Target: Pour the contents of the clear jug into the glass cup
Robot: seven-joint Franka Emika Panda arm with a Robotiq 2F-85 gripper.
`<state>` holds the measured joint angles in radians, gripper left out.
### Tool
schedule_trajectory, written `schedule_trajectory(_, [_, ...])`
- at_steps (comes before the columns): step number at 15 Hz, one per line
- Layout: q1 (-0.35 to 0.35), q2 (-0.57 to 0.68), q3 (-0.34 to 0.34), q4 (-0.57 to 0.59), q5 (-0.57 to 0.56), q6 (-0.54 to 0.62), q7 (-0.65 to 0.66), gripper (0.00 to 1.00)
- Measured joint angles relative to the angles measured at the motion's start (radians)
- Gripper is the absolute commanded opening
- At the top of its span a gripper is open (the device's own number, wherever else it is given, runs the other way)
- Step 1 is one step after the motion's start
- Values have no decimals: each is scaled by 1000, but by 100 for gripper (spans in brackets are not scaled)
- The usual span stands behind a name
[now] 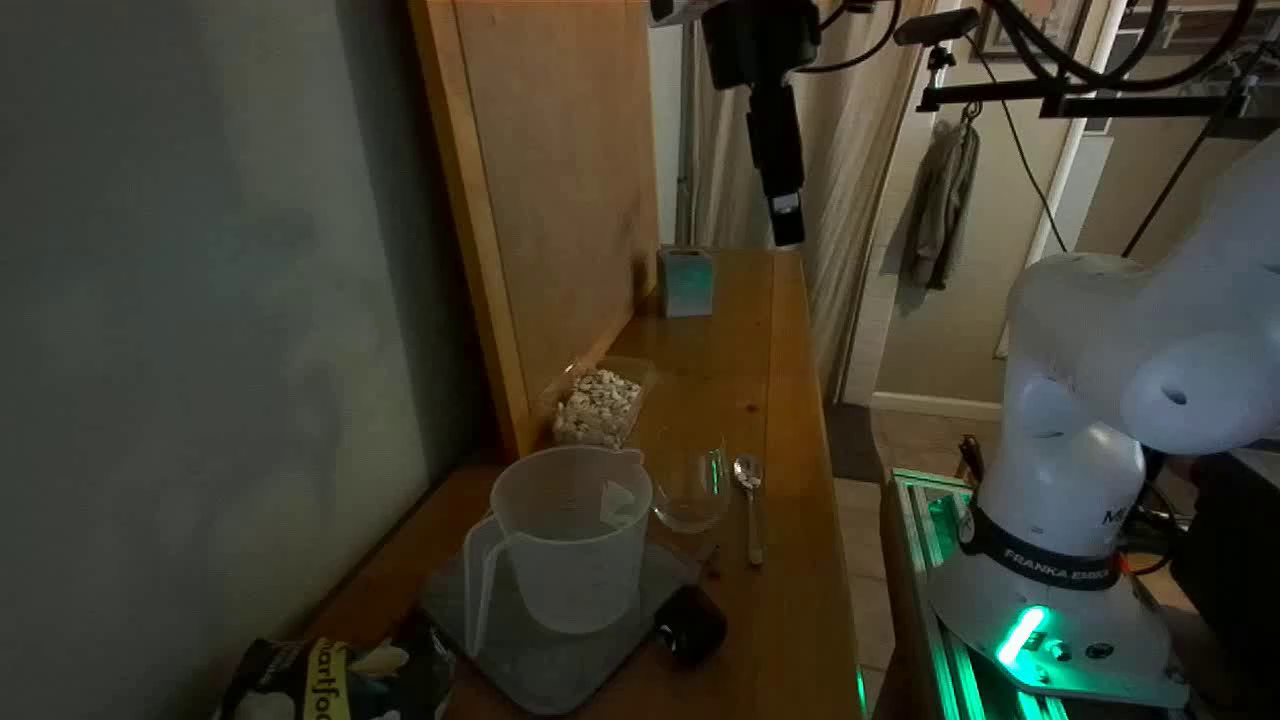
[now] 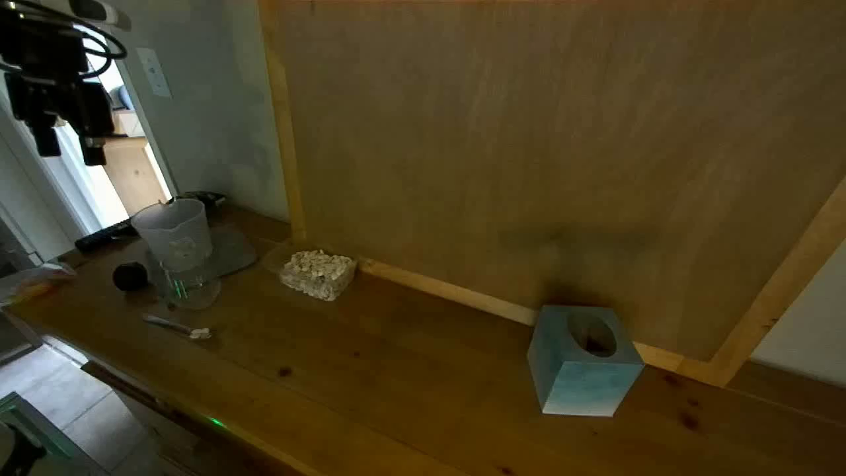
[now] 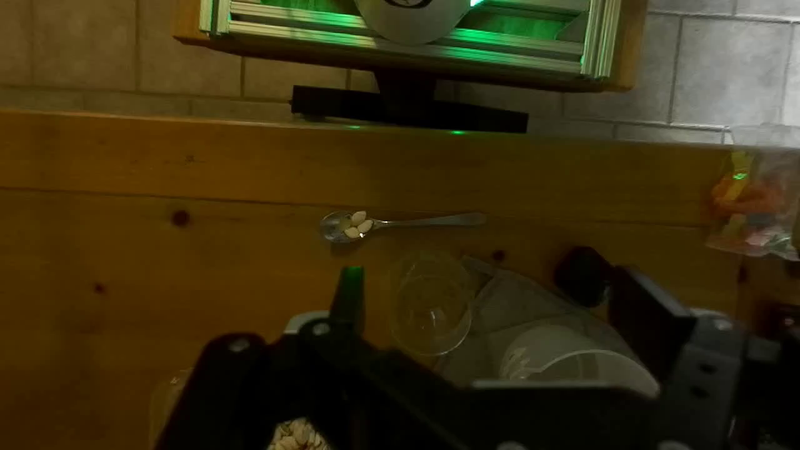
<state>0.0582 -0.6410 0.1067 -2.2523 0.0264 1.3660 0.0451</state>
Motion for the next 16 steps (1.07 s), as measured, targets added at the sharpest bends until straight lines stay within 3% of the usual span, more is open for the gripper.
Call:
schedule_trajectory(9, [0, 7, 1, -2, -26, 23, -13, 100])
schedule_trajectory(16, [46, 118, -4, -66, -118, 305, -191, 100])
